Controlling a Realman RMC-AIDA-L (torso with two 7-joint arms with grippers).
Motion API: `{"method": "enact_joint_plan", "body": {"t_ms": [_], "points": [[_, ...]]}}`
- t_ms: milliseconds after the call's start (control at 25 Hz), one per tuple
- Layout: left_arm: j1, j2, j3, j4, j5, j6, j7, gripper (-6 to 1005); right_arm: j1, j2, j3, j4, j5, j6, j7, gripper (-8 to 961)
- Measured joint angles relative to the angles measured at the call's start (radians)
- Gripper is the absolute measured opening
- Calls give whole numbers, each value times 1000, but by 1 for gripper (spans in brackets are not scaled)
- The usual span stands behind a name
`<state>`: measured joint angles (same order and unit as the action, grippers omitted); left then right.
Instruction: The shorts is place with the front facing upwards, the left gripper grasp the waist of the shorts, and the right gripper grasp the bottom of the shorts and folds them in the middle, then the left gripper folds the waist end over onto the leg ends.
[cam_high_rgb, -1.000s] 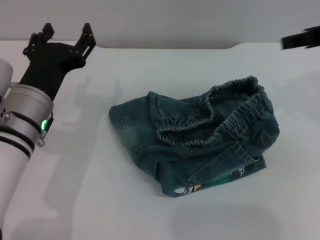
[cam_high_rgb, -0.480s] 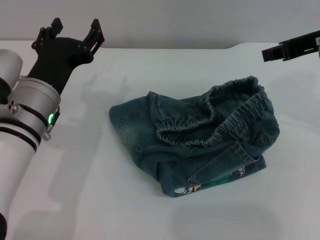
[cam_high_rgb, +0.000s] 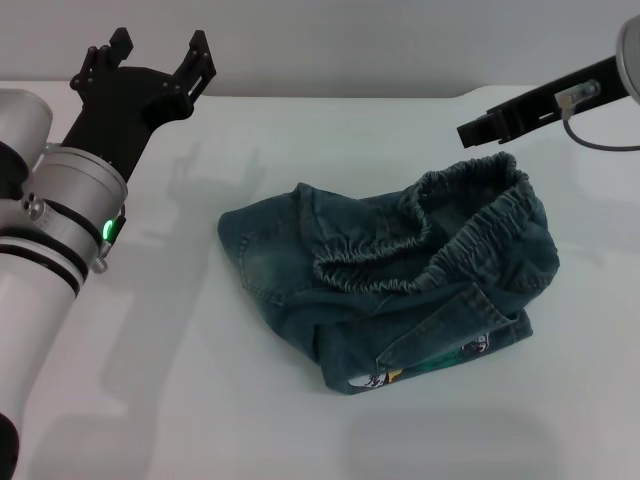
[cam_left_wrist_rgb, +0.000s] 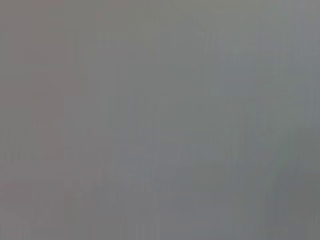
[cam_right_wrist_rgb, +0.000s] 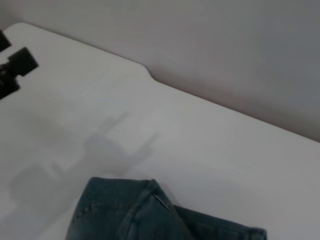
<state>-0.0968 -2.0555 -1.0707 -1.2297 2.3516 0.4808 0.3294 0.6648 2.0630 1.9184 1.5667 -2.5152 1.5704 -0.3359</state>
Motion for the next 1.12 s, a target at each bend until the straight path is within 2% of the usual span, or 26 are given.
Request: {"method": "enact_joint_plan", "body": {"t_ms": [200,520,1120], "points": [[1,0,0,-4,0,0,0,849,7,8,-15,-39,17,-21,3,231],[-1,0,0,-7,0,0,-1,849,17,8,-43,-132,69,-66,-3,231],[2,2,-1,-11,0,4,-1,849,16,6,-62,-143,61,-65,13,232]]}}
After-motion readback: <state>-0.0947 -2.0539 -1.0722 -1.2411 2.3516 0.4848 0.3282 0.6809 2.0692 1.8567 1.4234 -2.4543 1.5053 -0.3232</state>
